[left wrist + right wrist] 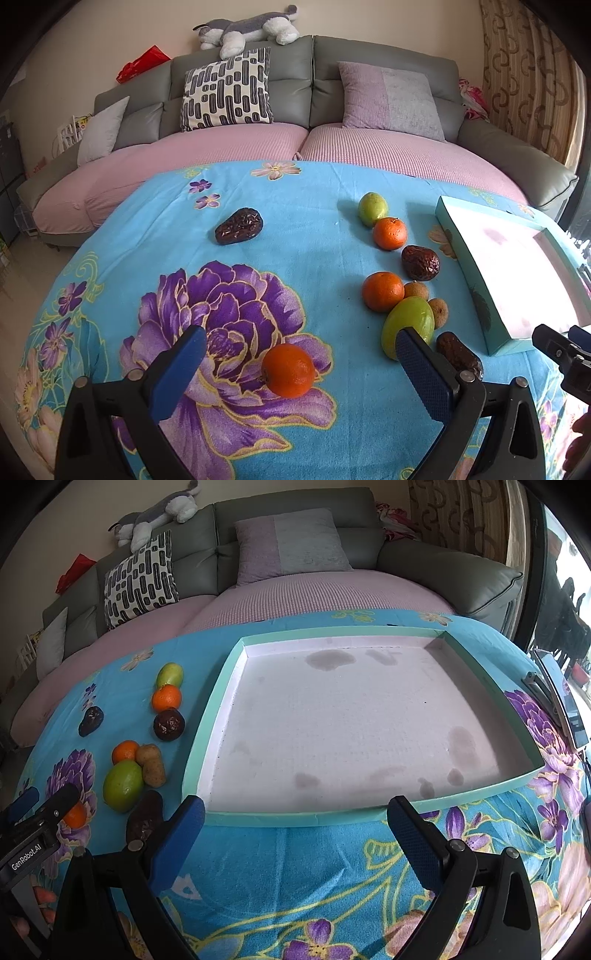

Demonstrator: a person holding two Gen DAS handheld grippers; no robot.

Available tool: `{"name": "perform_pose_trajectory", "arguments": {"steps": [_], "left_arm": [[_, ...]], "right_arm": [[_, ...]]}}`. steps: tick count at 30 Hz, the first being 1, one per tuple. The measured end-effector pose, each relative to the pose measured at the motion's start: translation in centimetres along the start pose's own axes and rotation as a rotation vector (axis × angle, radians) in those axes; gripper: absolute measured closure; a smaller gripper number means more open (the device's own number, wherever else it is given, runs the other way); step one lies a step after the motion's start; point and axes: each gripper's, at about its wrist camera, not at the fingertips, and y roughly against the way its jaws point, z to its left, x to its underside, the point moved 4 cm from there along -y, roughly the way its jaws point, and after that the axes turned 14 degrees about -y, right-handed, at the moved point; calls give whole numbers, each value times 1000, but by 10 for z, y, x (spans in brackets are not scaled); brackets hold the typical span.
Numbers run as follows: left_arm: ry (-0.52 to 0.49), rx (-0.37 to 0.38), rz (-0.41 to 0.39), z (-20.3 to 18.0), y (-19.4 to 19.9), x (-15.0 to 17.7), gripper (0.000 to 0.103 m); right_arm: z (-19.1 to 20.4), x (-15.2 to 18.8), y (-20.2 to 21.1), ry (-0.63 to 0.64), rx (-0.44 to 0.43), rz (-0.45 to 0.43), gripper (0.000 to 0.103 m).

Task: Organize fruits

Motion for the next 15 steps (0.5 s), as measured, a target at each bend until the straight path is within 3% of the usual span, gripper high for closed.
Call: {"name": "perform_pose_trajectory", "arguments": {"steps": [5, 13, 15], "left_arm": [[-7, 28, 21, -3, -1, -3, 0], [164, 66, 34, 24, 0, 3, 0], [177, 81, 52, 25, -2, 5, 3]], "right_arm": [[6, 0, 3, 19, -29, -7, 4], [51, 14, 19, 180, -188, -42, 4], [59, 17, 19, 204, -209, -35, 8]]}}
